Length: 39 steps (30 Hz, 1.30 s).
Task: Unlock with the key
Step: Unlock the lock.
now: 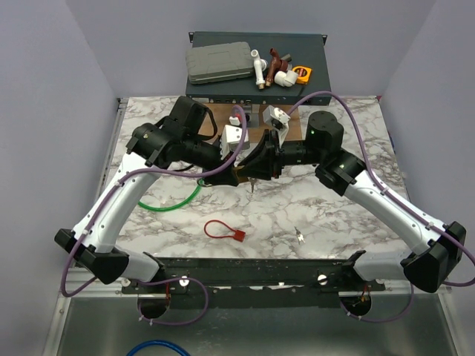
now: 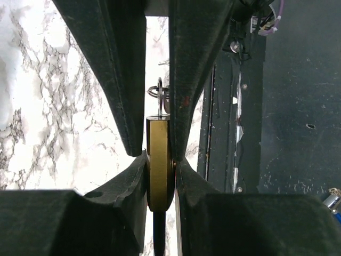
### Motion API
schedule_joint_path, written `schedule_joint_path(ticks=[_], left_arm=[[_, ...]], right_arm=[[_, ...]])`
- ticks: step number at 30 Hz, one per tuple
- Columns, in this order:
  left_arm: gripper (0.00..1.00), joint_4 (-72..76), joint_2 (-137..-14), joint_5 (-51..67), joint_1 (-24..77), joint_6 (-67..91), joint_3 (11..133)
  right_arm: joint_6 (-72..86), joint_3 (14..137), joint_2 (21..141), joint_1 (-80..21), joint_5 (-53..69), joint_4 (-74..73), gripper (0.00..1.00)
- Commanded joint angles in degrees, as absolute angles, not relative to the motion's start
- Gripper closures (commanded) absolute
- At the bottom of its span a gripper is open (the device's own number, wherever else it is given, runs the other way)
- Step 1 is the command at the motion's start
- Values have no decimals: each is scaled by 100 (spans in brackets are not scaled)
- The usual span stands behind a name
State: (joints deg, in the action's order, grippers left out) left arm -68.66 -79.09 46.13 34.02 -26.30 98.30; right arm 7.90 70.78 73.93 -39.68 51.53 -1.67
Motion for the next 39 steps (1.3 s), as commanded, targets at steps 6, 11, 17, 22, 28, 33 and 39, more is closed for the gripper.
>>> schedule_joint_path(ticks=[6, 11, 17, 22, 28, 33, 39], left_arm=[[100, -6965, -8270, 4910, 3387, -2767, 10594], [81, -7648, -8440, 4491, 3373, -3162, 11018], [72, -8674, -8367, 4086, 3155, -4126, 11018], [72, -8662, -7966, 3813, 3003, -4582, 10270], [73, -7974, -7576, 3461, 2892, -4779, 9243], [80, -7300, -7305, 3117, 2840, -4871, 8618], [93, -5819, -6870, 2144, 2847, -4851, 7729]], right_arm=[[1126, 6950, 7485, -3953, 5135, 202, 99], [1138, 6952, 7289, -3945, 4643, 115, 99], [1115, 6950, 7213, -3921, 4409, 76, 99], [1101, 6952, 7270, -3889, 4377, 35, 99], [1181, 7005, 7365, -3885, 4461, 62, 99], [1235, 6996, 7393, -3880, 4409, 62, 99], [1510, 7068, 7691, -3842, 4266, 70, 99]])
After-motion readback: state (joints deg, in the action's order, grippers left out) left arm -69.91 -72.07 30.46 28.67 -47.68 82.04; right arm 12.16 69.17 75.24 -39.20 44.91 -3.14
